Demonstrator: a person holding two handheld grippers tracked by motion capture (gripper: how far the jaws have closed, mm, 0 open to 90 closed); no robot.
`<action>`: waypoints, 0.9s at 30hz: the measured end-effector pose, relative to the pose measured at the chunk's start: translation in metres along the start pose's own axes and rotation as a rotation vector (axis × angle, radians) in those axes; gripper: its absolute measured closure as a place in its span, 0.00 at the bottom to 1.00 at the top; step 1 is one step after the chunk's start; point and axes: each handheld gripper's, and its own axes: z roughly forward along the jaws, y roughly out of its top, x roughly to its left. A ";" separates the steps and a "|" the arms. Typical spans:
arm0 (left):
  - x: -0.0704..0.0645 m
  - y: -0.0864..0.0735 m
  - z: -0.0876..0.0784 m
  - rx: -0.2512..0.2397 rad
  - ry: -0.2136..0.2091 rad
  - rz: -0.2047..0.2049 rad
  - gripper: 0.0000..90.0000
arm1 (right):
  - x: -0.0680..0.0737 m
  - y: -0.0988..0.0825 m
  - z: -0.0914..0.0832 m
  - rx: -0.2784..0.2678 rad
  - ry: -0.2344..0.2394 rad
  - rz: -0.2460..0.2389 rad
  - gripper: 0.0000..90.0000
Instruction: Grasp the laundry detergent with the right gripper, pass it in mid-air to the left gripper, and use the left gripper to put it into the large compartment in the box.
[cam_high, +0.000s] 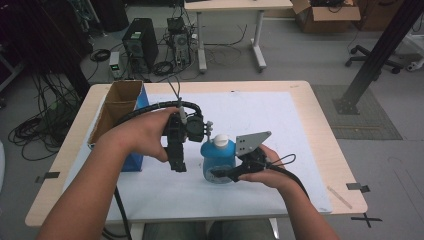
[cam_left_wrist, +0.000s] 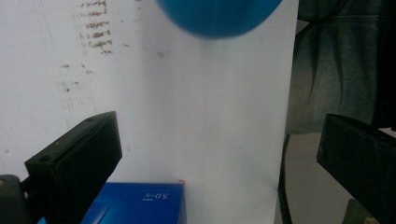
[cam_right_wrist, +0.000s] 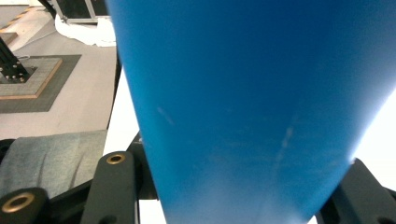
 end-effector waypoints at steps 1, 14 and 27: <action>-0.001 0.002 0.000 -0.001 -0.001 0.003 0.00 | 0.001 0.000 0.004 -0.002 -0.002 0.003 0.50; -0.004 0.013 0.001 0.007 -0.006 0.021 0.00 | 0.005 0.009 0.029 -0.014 0.013 -0.006 0.50; -0.005 0.017 0.002 0.001 -0.007 0.028 0.00 | 0.007 0.012 0.038 -0.013 0.015 -0.008 0.50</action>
